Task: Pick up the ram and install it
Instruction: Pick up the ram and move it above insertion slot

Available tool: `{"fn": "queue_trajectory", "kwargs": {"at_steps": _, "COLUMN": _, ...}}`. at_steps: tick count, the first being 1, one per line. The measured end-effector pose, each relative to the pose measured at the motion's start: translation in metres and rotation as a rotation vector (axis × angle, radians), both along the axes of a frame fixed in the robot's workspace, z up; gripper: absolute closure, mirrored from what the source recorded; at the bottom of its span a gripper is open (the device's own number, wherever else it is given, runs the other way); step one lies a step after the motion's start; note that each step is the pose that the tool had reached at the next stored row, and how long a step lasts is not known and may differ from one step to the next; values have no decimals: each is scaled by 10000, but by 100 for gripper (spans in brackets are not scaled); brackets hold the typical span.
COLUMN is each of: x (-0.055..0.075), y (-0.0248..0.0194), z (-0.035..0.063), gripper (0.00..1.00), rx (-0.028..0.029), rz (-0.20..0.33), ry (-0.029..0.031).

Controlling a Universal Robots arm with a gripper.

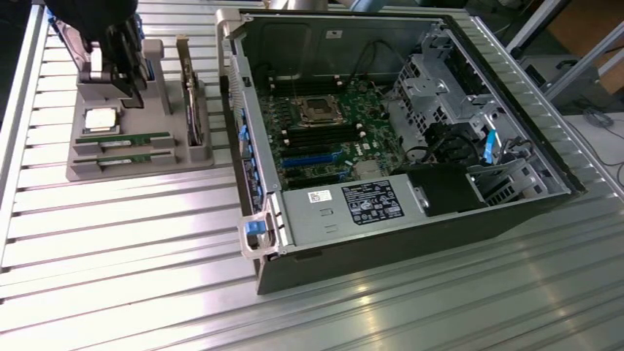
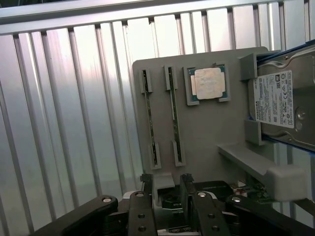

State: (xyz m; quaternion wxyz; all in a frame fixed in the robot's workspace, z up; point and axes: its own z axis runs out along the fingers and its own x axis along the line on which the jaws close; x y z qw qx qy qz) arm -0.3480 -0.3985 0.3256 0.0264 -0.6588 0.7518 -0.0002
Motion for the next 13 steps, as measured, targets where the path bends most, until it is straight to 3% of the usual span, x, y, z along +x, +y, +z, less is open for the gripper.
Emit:
{"fn": "queue_trajectory", "kwargs": {"at_steps": 10, "x": 0, "y": -1, "z": -118, "gripper": 64, "rx": 0, "rz": 0, "ry": 5}}
{"fn": "queue_trajectory", "kwargs": {"at_steps": 12, "x": 0, "y": -1, "z": -163, "gripper": 64, "rx": -5, "rz": 1, "ry": 211}}
{"fn": "queue_trajectory", "kwargs": {"at_steps": 13, "x": 0, "y": 0, "z": -185, "gripper": 64, "rx": -6, "rz": 0, "ry": 405}}
